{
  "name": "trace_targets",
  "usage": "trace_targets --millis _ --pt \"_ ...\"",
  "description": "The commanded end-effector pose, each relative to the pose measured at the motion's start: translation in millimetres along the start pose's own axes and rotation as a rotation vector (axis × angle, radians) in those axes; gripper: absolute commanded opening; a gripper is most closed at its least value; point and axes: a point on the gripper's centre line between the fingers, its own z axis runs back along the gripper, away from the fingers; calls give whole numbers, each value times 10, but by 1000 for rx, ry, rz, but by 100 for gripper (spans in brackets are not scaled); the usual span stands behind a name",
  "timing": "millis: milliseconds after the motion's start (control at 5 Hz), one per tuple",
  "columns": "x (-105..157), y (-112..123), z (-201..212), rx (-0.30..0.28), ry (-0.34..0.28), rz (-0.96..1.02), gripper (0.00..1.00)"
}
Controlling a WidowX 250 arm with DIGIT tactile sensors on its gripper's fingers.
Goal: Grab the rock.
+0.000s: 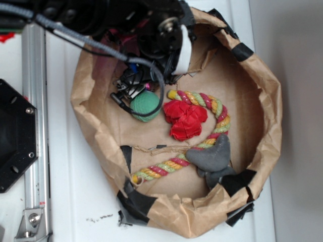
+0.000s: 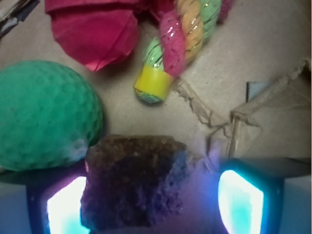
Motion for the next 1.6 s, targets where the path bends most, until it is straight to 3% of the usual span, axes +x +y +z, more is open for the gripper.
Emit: trace_targets --millis 0,400,1000,1200,1400 --pt "53 -137 35 40 -22 54 0" --pt "98 -126 41 27 -86 76 0" --pt "147 -146 142 23 -117 119 0" --pt "319 -177 642 112 -217 309 0" --pt "546 -239 1164 102 -317 563 0"
